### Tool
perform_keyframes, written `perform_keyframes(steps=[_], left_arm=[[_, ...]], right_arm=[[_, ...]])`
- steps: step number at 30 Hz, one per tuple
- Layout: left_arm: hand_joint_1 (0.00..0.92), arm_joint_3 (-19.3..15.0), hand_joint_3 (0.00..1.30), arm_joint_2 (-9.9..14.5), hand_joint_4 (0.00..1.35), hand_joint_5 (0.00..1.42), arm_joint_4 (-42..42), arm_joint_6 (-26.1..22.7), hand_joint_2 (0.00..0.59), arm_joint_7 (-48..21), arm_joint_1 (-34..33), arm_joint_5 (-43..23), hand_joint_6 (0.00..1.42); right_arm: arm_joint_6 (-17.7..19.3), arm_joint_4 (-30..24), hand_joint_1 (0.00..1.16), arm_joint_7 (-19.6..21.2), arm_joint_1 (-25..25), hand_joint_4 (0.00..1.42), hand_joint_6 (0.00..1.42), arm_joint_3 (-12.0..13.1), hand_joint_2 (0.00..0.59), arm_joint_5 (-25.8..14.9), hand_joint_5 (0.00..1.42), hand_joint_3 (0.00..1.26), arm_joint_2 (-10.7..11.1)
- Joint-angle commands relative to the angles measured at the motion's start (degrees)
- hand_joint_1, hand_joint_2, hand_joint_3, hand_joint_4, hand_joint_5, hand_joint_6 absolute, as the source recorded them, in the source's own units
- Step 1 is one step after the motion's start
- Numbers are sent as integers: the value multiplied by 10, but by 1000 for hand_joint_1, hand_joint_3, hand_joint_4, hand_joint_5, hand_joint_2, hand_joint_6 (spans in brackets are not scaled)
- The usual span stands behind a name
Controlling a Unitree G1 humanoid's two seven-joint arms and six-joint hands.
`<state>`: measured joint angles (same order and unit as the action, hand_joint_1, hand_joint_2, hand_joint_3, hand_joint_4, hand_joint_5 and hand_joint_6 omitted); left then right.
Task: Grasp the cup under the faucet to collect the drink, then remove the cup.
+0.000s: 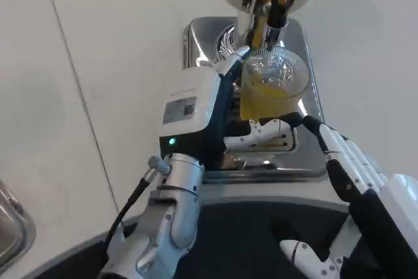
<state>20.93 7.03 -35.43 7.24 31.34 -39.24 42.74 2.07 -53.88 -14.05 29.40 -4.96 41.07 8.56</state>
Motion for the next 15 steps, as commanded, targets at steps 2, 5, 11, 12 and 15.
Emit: perform_keyframes(steps=[2, 5, 11, 12, 15], left_arm=[[284, 9, 379, -24, 505, 845, -1, -28, 8, 0, -7, 1, 1075], [257, 10, 384, -35, 519, 867, 0, -43, 0, 2, -7, 0, 1098], [200, 12, 389, -61, 528, 853, -9, -80, 0, 12, -20, 3, 1087], [194, 12, 399, -65, 527, 854, -13, -85, 0, 16, -24, 3, 1088], [299, 15, 557, -77, 689, 1032, -24, -99, 9, 50, -31, 12, 1273]], right_arm=[[-12, -10, 432, -6, 1, 0, 29, 3, 388, 2, 0, 0, -1], [-18, -10, 433, -8, 0, 0, 30, 8, 391, 2, 0, 0, -2], [-29, -9, 450, -7, -4, 0, 54, 8, 389, 2, 0, 0, -3], [-31, -8, 452, -7, -6, 0, 56, 9, 388, 2, 0, 0, -3], [-39, -6, 458, -7, -12, 0, 71, 13, 387, -2, 0, 0, -4]])
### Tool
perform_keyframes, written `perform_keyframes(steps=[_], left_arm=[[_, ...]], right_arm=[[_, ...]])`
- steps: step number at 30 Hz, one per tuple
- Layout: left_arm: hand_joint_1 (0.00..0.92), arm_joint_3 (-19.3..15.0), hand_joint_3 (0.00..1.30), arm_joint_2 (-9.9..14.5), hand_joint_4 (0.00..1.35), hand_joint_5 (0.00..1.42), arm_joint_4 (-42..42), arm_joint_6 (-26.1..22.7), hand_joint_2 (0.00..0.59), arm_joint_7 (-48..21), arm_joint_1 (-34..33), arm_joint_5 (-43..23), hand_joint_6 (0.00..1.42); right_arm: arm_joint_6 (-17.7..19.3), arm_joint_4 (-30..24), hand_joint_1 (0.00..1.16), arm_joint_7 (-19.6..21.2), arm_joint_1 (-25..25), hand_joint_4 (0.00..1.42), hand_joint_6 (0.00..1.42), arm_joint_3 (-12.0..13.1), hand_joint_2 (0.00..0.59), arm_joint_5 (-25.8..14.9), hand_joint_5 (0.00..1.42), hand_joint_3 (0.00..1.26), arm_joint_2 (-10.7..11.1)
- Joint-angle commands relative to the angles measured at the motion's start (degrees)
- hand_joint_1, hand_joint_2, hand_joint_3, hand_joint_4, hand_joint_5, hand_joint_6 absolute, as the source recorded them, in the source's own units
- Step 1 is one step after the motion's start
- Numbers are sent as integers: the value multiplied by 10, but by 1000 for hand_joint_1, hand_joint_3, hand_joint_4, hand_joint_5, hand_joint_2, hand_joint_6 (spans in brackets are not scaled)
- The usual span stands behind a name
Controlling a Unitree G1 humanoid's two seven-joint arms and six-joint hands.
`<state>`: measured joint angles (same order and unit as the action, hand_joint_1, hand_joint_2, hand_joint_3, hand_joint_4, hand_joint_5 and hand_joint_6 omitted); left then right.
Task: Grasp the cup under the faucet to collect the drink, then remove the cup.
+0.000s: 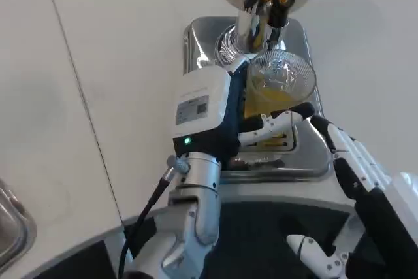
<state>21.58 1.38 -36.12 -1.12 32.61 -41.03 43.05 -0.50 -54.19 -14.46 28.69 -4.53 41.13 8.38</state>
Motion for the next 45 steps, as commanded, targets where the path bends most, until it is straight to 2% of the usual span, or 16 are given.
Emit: perform_keyframes(steps=[1, 2, 6, 10, 17, 23, 31, 38, 45], left_arm=[[330, 9, 617, -23, 766, 1093, -18, -17, 16, 48, -13, 10, 1346], [378, 10, 696, -25, 841, 1161, -19, -16, 21, 61, -13, 11, 1409], [548, 10, 979, -28, 1131, 1404, -24, 1, 49, 108, -11, 9, 1424], [595, 12, 1066, -20, 1215, 1424, -24, 27, 60, 132, -9, 5, 1424], [609, 9, 1105, -8, 1245, 1424, -18, 65, 71, 146, 0, -3, 1424], [603, 3, 1129, 2, 1248, 1424, 2, 78, 46, 146, 9, -4, 1424], [617, 1, 1124, 42, 1234, 1424, 40, 87, 2, 142, 36, 11, 1424], [654, 3, 1124, 83, 1222, 1424, 61, 91, 0, 143, 60, 24, 1424], [693, -7, 1124, 122, 1222, 1423, 93, 101, 0, 140, 82, 33, 1424]], right_arm=[[-16, -2, 459, -4, -7, 0, 72, 10, 387, -4, 0, 0, -1], [-18, -2, 459, -6, -8, 0, 72, 11, 387, -4, 0, 0, -1], [-32, -6, 464, -11, -12, 0, 99, 19, 387, -11, 6, 0, -3], [-38, -6, 466, -16, -13, 0, 114, 14, 386, -8, 13, 0, -3], [-41, 6, 478, -14, -19, 0, 120, 1, 379, 0, 26, 0, -6], [-47, -7, 483, -22, -16, 0, 133, 2, 378, -1, 37, 0, -5], [-51, -17, 485, -32, -14, 0, 139, -5, 378, -1, 37, 0, -6], [-49, -5, 476, -28, -23, 0, 154, -22, 386, 5, 39, 0, -7], [-47, 6, 473, -24, -32, 0, 157, -28, 387, 8, 47, 0, -5]])
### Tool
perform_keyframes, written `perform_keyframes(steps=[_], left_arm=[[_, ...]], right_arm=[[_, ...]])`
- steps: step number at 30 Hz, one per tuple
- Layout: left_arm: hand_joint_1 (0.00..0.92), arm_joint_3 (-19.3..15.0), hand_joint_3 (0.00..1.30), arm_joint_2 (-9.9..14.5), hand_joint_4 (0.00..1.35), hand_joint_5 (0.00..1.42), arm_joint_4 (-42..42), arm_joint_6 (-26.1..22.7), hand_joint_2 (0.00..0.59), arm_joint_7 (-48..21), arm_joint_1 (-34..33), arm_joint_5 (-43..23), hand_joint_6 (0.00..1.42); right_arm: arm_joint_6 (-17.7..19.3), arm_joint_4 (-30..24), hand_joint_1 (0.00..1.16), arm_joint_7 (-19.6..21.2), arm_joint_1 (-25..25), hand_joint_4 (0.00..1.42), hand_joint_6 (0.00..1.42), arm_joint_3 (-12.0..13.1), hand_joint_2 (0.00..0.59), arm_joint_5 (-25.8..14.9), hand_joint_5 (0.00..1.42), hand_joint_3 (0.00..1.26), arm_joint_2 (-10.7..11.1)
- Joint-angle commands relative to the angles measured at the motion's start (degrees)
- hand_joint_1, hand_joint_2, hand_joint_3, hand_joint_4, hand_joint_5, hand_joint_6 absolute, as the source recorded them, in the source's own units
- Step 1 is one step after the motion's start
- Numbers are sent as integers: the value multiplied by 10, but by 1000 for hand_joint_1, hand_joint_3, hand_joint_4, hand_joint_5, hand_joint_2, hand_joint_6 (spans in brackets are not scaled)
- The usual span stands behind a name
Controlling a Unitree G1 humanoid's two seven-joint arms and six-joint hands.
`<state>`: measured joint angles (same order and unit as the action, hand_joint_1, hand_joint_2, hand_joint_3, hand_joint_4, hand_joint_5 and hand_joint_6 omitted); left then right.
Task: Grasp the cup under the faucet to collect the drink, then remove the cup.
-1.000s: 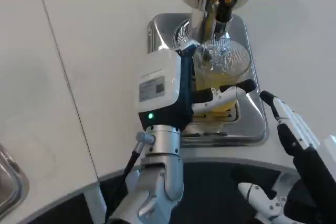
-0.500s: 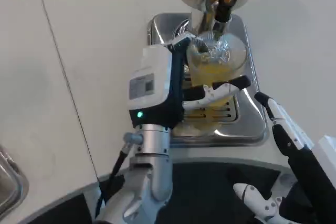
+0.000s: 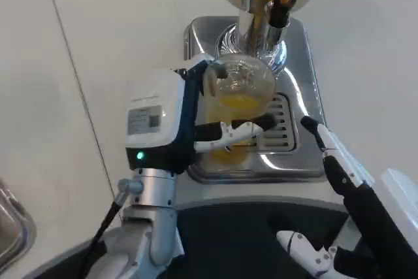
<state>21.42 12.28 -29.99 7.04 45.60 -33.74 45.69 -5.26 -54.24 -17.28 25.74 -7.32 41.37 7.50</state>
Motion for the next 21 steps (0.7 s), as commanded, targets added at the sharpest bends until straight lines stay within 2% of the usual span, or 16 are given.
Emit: perform_keyframes(steps=[1, 11, 21], left_arm=[[694, -10, 1124, 22, 1220, 1424, 42, 23, 0, 7, 16, 3, 1424], [708, -42, 1135, 79, 1232, 1424, 126, 39, 0, -38, 77, -7, 1424], [712, -93, 1138, 128, 1221, 1424, 235, 62, 0, -99, 171, -23, 1424]], right_arm=[[1, 9, 472, 4, -5, 0, 157, 0, 387, 6, 47, 0, 4], [1, 16, 470, 5, -19, 0, 160, 3, 387, 6, 48, 0, 7], [7, 11, 469, 11, -16, 0, 161, 8, 387, 13, 49, 0, 14]])
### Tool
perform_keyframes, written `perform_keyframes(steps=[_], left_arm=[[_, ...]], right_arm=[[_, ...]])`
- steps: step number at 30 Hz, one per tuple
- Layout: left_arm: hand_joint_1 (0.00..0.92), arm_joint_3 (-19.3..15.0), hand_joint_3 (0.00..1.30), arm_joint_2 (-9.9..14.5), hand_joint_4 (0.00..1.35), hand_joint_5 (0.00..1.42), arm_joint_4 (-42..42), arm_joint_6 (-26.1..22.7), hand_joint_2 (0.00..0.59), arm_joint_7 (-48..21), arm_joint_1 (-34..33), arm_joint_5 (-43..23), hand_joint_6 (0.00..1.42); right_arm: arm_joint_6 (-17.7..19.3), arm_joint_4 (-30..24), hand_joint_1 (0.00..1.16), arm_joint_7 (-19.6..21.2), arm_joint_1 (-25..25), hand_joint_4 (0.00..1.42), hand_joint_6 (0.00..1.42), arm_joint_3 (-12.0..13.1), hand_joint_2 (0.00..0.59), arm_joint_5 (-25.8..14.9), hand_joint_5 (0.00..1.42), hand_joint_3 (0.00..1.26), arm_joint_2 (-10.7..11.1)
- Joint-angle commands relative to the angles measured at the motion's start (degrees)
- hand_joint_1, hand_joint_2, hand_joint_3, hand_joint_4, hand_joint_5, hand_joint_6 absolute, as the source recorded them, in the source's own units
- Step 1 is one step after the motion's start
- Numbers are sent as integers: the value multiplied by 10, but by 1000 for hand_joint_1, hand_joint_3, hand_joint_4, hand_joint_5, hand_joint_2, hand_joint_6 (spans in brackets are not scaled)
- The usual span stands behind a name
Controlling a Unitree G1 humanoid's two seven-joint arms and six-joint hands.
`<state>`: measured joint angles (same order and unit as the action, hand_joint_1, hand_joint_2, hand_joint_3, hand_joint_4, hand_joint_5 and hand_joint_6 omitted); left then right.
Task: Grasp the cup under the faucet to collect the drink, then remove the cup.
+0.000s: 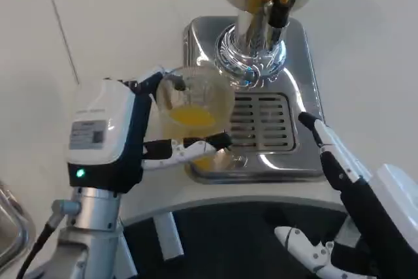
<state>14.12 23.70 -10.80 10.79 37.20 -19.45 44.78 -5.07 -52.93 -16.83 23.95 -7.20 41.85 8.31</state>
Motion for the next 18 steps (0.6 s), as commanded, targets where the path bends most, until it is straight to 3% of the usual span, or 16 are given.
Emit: perform_keyframes(steps=[1, 10, 18], left_arm=[[712, -26, 1138, 18, 1229, 1423, 54, 28, 0, -21, 40, -17, 1424], [712, -74, 1138, 30, 1222, 1424, 150, 45, 0, -68, 128, -32, 1424], [712, -113, 1138, 24, 1222, 1424, 218, 62, 0, -99, 194, -42, 1424]], right_arm=[[5, -3, 469, 6, 1, 0, 161, 8, 387, 11, 49, 0, 7], [20, -4, 476, 9, 4, 0, 136, 10, 401, 28, 40, 0, 22], [62, -8, 422, -2, 14, 0, 0, 21, 418, 91, 0, 0, 63]])
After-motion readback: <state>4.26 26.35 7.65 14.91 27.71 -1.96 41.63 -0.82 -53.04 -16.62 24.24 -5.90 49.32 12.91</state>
